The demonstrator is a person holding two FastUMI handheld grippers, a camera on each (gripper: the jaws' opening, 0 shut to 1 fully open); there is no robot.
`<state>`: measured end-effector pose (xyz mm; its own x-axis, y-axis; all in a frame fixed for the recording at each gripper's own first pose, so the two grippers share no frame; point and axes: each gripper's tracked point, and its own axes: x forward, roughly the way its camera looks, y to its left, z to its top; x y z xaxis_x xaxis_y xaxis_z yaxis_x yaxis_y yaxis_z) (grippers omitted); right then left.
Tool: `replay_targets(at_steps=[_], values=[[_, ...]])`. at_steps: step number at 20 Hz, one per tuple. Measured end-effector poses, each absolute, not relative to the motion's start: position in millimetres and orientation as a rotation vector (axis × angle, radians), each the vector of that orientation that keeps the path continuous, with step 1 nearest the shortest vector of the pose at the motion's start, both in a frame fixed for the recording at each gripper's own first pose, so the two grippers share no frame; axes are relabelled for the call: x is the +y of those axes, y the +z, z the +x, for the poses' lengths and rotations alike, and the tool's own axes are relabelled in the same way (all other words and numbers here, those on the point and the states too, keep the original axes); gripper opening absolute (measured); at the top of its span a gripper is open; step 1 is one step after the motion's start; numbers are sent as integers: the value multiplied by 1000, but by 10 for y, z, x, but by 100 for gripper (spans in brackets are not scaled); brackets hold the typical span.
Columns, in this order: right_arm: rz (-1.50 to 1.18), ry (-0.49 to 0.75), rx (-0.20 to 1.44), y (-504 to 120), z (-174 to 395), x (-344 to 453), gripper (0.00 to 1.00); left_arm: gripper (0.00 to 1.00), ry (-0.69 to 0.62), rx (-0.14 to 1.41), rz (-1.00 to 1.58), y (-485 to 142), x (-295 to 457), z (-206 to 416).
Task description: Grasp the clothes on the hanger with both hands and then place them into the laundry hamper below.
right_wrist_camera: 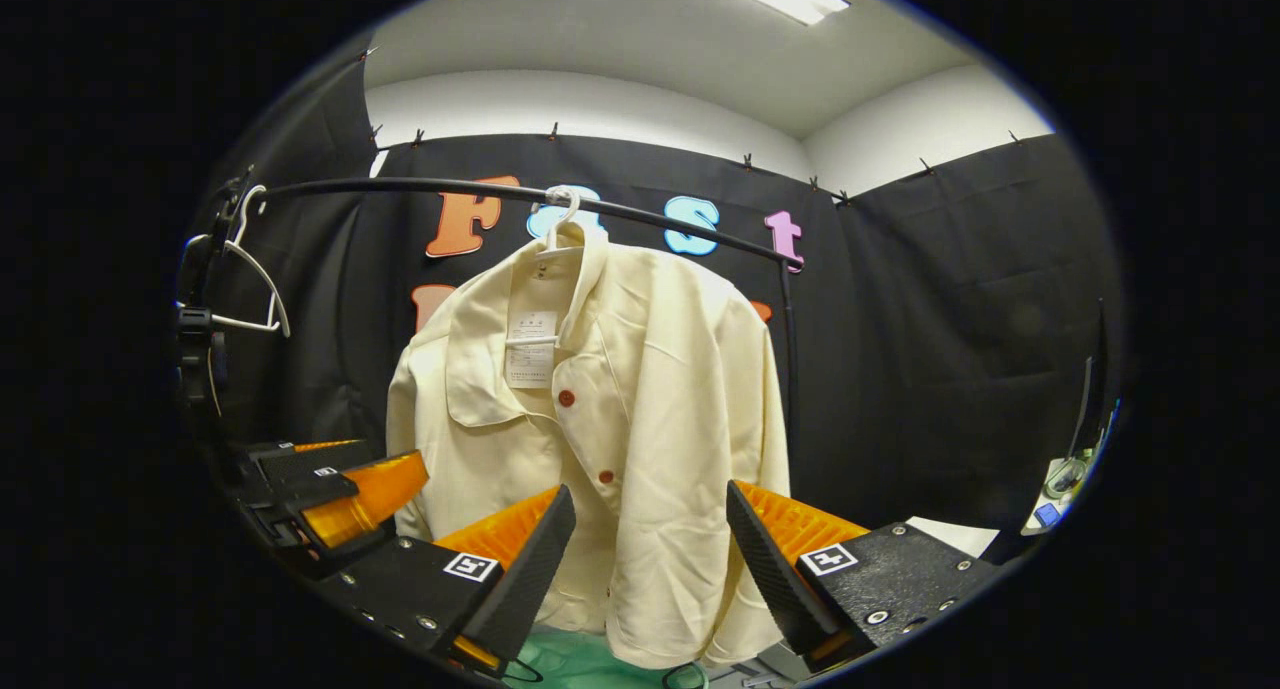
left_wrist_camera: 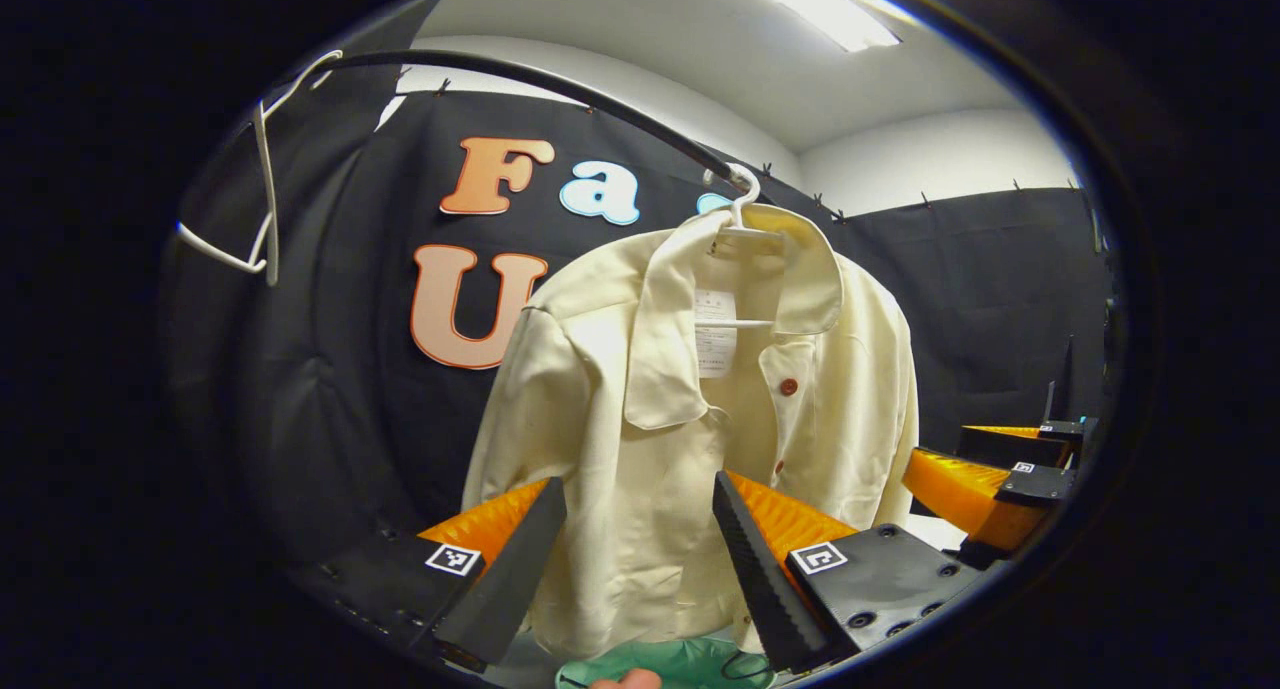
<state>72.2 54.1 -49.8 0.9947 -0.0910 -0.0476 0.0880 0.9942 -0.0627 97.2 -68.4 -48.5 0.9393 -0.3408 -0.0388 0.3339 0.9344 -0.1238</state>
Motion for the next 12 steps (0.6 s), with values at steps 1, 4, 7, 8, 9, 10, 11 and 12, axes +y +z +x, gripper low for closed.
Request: replay_targets(at_steps=[1, 4, 7, 8, 9, 10, 11, 12], values=[[-70, -89, 52, -517, 865, 530, 94, 100, -348, 52, -102, -499, -719, 1052], [-80, -92, 74, -628, 1256, 533, 94, 96, -341, 31, -56, -546, -840, 1298], [-74, -116, 97, -773, 1499, 523, 94, 96, -367, 39, -65, -660, -985, 1495], [-67, -112, 95, -802, 1578, 549, 94, 96, -382, 32, -71, -670, -1036, 1531], [-65, -111, 102, -860, 1656, 575, 94, 96, -395, 26, -74, -681, -1090, 1544], [-70, -117, 119, -945, 1726, 590, 94, 96, -396, 22, -73, -707, -1113, 1569], [-81, -133, 130, -987, 1797, 568, 94, 96, -386, 27, -66, -768, -1085, 1579], [-93, -150, 136, -1017, 1845, 549, 92, 92, -374, 39, -63, -816, -1050, 1594]])
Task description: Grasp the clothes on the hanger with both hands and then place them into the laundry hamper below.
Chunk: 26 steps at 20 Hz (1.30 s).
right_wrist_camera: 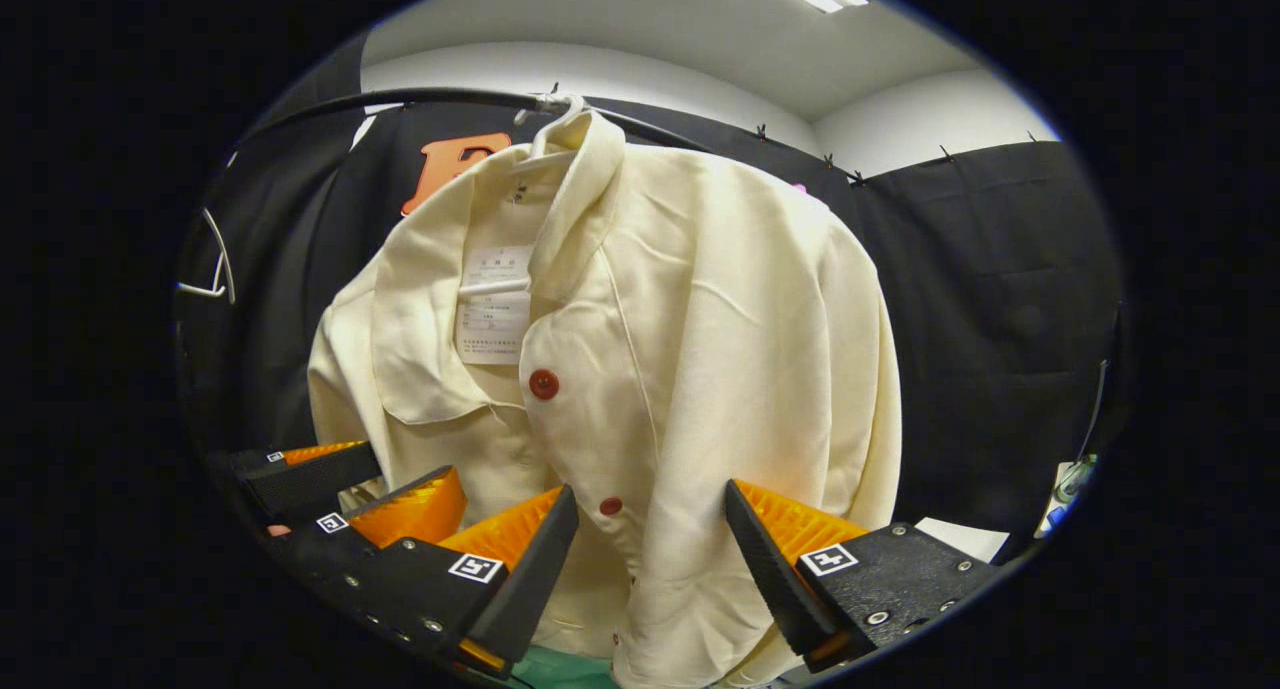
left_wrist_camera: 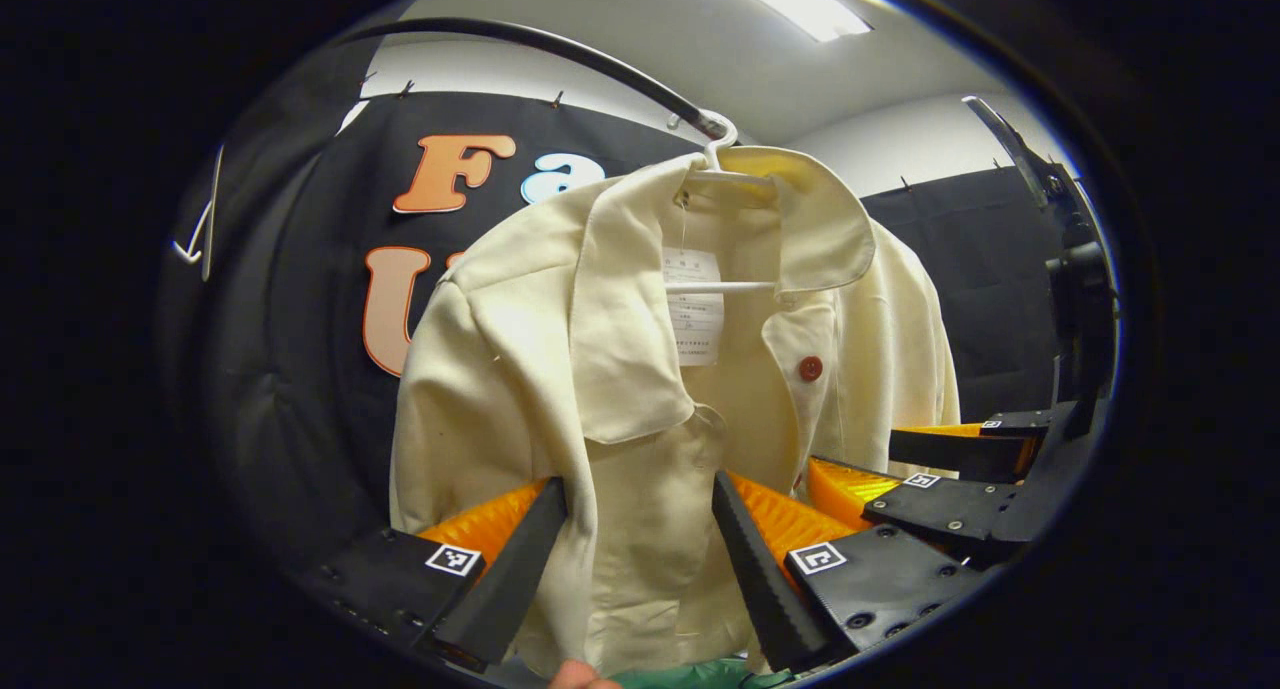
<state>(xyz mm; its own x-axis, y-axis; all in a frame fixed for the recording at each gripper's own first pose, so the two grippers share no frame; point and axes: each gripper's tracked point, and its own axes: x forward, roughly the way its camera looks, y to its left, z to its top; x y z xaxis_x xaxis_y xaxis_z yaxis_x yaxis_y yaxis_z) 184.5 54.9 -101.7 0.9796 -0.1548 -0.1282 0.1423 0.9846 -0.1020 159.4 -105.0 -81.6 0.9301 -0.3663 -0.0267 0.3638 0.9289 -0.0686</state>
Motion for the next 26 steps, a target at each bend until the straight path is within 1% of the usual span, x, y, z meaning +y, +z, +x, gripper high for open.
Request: replay_targets(at_steps=[1, 4, 5, 6, 8, 9, 10, 11, 12, 13, 14, 15, 16, 17, 18, 19, 20, 21, 22, 26], values=[[-107, -171, 136, -1075, 1885, 491, 92, 96, -374, 48, -70, -842, -1050, 1608], [-165, -191, 122, -1123, 2050, 422, 93, 96, -375, 54, -73, -885, -1010, 1591], [-169, -179, 125, -1131, 2081, 446, 93, 100, -371, 57, -66, -901, -996, 1581], [-148, -152, 133, -1140, 2109, 499, 93, 96, -368, 64, -68, -922, -968, 1552], [-70, -68, 142, -1161, 2099, 707, 93, 96, -364, 67, -85, -941, -885, 1426], [-61, -62, 132, -1153, 2125, 730, 93, 96, -361, 66, -93, -943, -852, 1380], [-81, -84, 127, -1163, 2172, 675, 94, 100, -355, 67, -97, -948, -821, 1347], [-113, -125, 129, -1183, 2210, 574, 94, 96, -347, 71, -100, -966, -785, 1335], [-132, -164, 129, -1201, 2247, 468, 94, 96, -344, 78, -103, -982, -764, 1318], [-137, -189, 126, -1194, 2274, 416, 94, 100, -343, 83, -109, -987, -765, 1301], [-136, -203, 120, -1167, 2286, 371, 93, 100, -346, 87, -115, -992, -772, 1285], [-134, -209, 116, -1134, 2275, 309, 89, 100, -351, 90, -118, -980, -805, 1287], [-128, -211, 109, -1095, 2251, 250, 82, 96, -357, 86, -121, -955, -849, 1279], [-117, -211, 95, -1025, 2222, 195, 54, 96, -364, 75, -124, -933, -909, 1265], [-108, -221, 82, -970, 2189, 115, 41, 96, -373, 63, -127, -896, -987, 1260], [-101, -238, 73, -919, 2140, 1, 12, 96, -383, 53, -130, -873, -1100, 1287], [-88, -231, 69, -857, 2078, -47, 11, 100, -387, 51, -131, -875, -1207, 1322], [-67, -215, 74, -795, 2014, -86, 4, 100, -384, 53, -124, -892, -1314, 1361], [-53, -200, 79, -752, 1962, -107, 4, 96, -366, 52, -112, -918, -1414, 1394], [-81, -183, 59, -618, 1700, -279, 2, 96, -228, -13, 27, -1033, -1683, 1603]])
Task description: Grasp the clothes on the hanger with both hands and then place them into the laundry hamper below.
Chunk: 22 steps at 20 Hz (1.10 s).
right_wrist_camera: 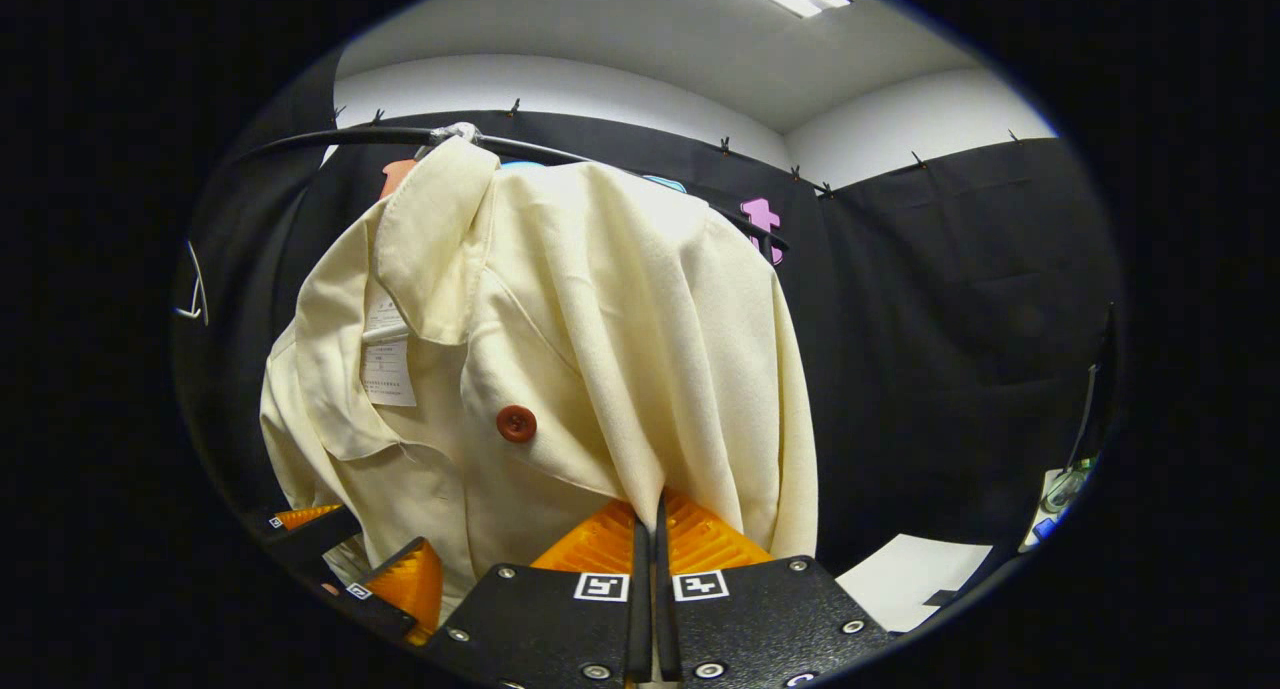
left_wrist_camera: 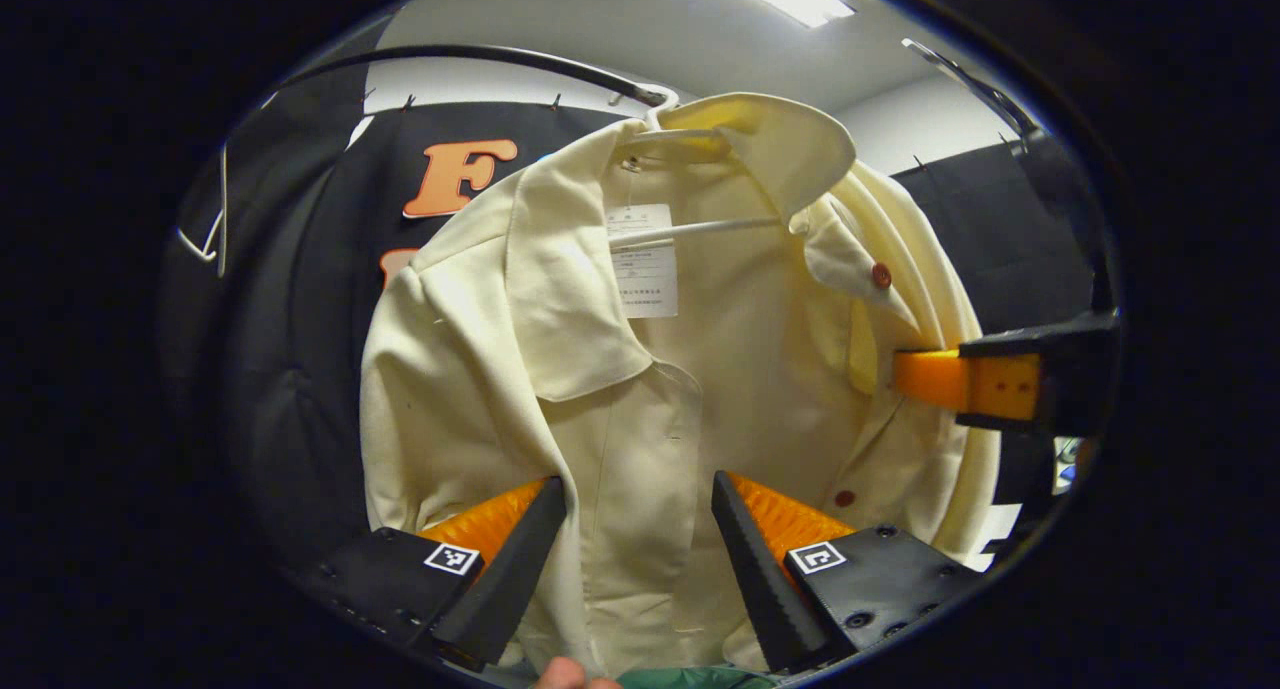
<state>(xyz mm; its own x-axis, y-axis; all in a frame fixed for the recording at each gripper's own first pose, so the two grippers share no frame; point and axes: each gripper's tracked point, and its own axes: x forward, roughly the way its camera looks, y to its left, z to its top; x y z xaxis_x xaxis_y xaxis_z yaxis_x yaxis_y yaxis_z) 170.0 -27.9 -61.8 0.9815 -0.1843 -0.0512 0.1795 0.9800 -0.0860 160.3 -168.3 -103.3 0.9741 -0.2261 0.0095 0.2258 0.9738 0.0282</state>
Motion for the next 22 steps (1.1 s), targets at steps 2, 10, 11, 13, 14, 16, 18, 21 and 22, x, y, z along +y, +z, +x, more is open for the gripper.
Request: replay_targets(at_steps=[2, 10, 11, 13, 14, 16, 18, 21, 22], values=[[-104, -183, 62, -618, 1648, -371, 1, 95, -177, -36, 26, -1106, -1848, 1699], [-73, -133, 75, -504, 1701, -401, 1, 97, -26, -17, 179, -1407, -1440, 2146], [-69, -130, 75, -510, 1702, -396, 1, 94, -25, -22, 171, -1392, -1340, 2135], [-62, -127, 77, -533, 1703, -382, 1, 63, -17, -21, 156, -1332, -1089, 2103], [-63, -126, 78, -542, 1703, -381, 1, 46, 9, -28, 154, -1288, -922, 2092], [-75, -122, 80, -544, 1668, -358, 1, 13, 50, -24, 153, -1208, -624, 1997], [-89, -112, 74, -523, 1598, -308, 1, 8, 38, -15, 137, -1098, -460, 1900], [-88, -101, 58, -457, 1457, -234, 1, 8, 30, -26, 139, -809, -197, 1734], [-88, -100, 53, -432, 1400, -227, 1, 8, 34, -27, 158, -728, -116, 1701]])
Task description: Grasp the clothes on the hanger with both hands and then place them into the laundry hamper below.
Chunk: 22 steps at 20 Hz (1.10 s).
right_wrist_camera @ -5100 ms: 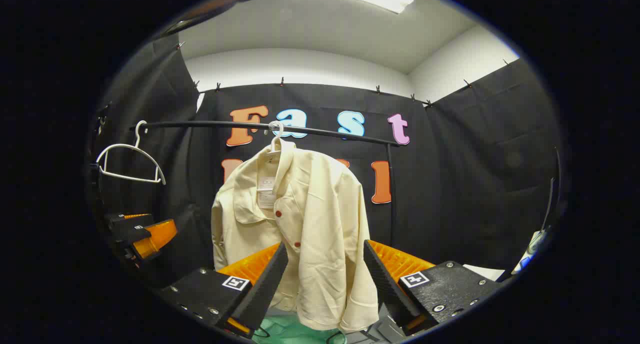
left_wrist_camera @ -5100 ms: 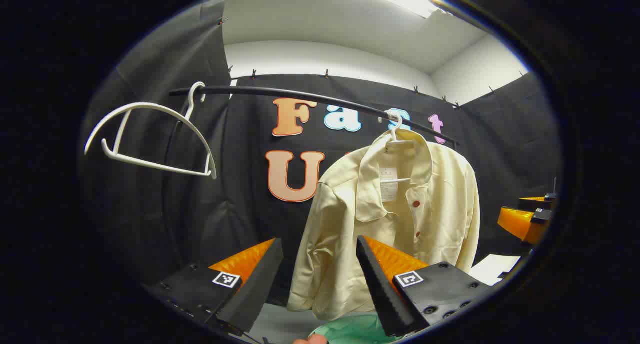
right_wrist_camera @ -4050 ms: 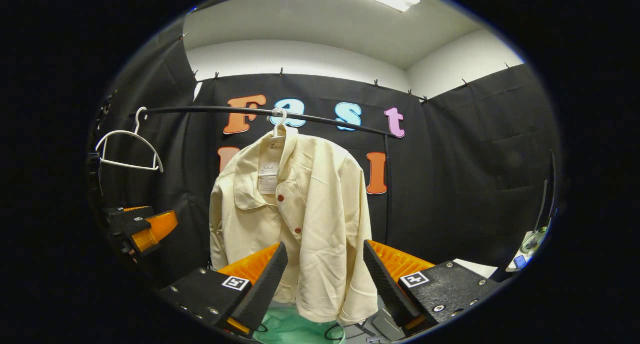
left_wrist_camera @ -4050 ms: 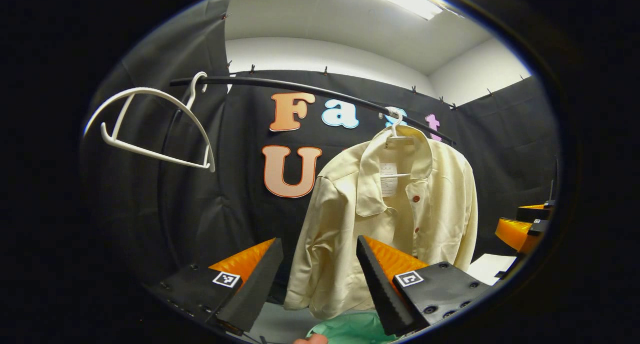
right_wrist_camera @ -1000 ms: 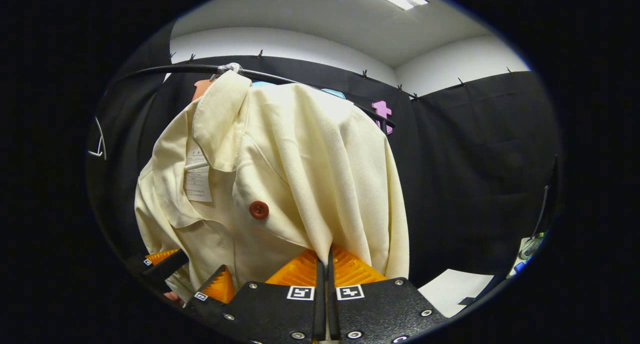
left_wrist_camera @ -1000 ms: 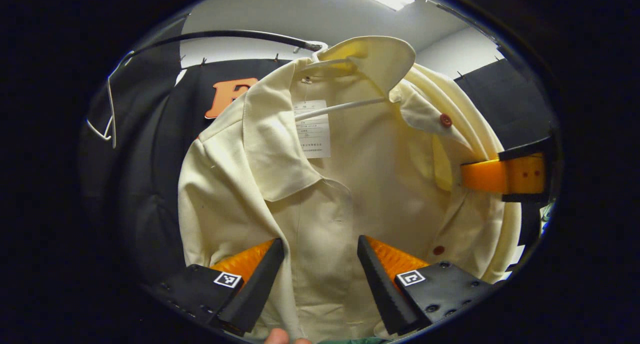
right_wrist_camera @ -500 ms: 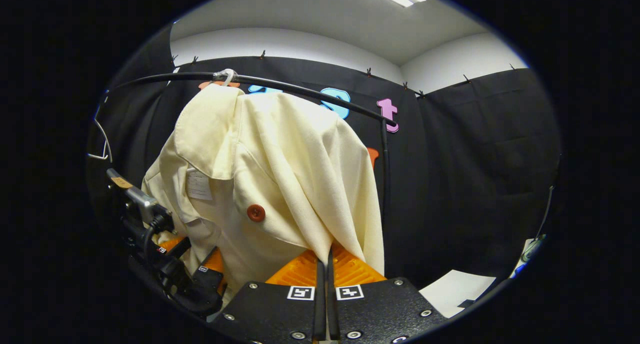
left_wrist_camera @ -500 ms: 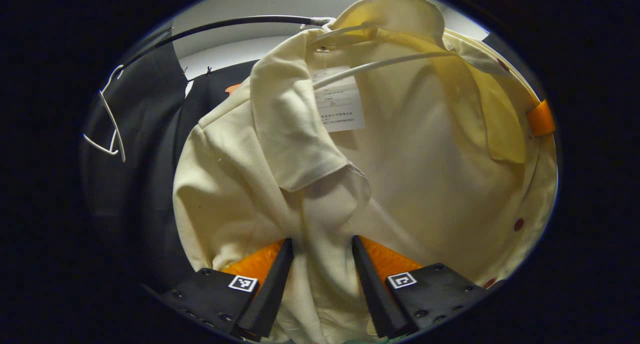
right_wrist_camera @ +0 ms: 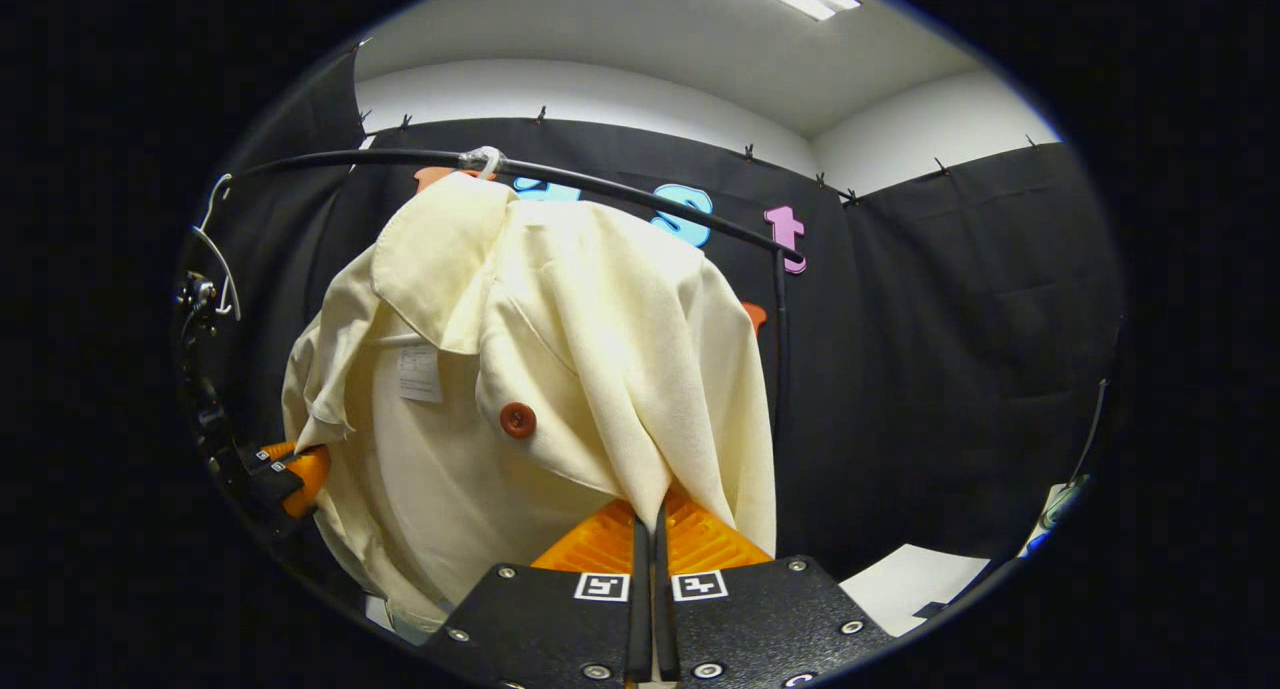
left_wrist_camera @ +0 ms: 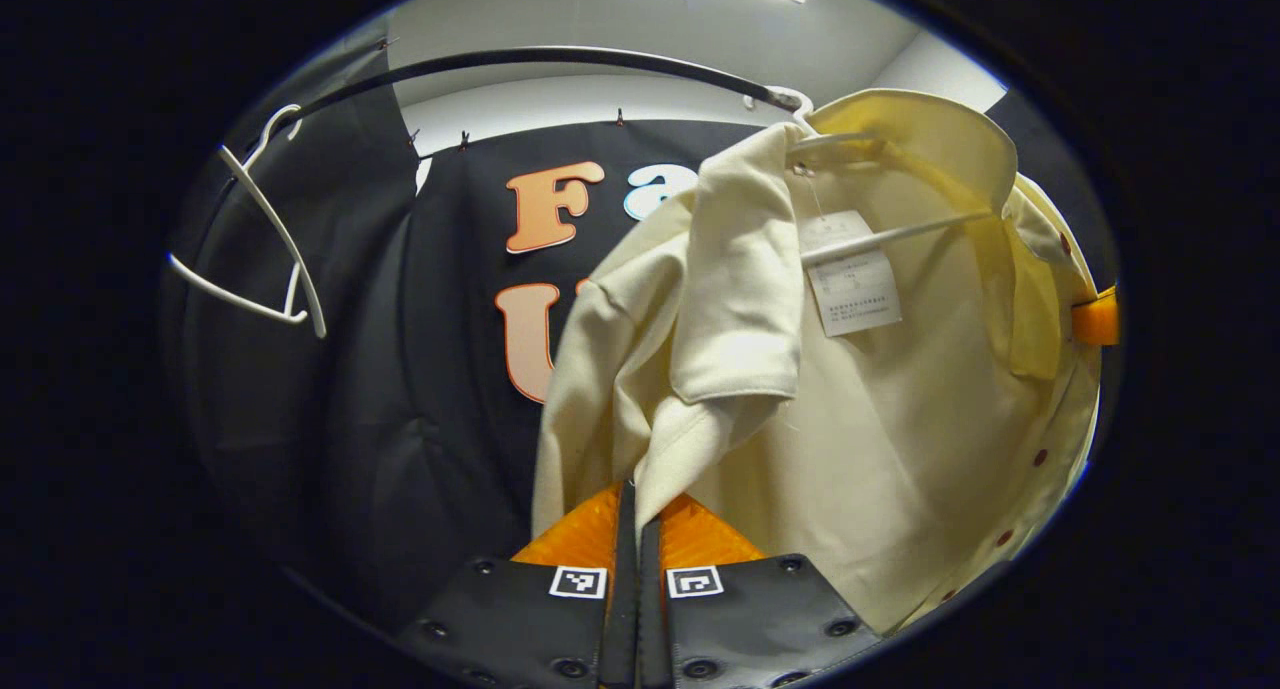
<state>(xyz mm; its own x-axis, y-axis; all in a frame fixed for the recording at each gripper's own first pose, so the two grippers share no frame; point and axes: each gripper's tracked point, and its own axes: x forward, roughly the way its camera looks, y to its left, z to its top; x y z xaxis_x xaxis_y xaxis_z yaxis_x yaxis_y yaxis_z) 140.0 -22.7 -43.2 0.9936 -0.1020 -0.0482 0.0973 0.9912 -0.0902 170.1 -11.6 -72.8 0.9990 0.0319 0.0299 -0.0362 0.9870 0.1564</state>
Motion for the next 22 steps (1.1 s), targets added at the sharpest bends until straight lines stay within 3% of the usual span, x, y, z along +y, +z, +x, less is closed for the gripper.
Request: replay_targets(at_steps=[9, 22], values=[[-94, -143, -22, -56, 1032, -378, 1, 7, -56, -15, 125, -356, 37, 1542], [-238, -261, -203, 1209, 1175, -1109, 1, 7, 86, -199, 273, 679, 679, 2062]])
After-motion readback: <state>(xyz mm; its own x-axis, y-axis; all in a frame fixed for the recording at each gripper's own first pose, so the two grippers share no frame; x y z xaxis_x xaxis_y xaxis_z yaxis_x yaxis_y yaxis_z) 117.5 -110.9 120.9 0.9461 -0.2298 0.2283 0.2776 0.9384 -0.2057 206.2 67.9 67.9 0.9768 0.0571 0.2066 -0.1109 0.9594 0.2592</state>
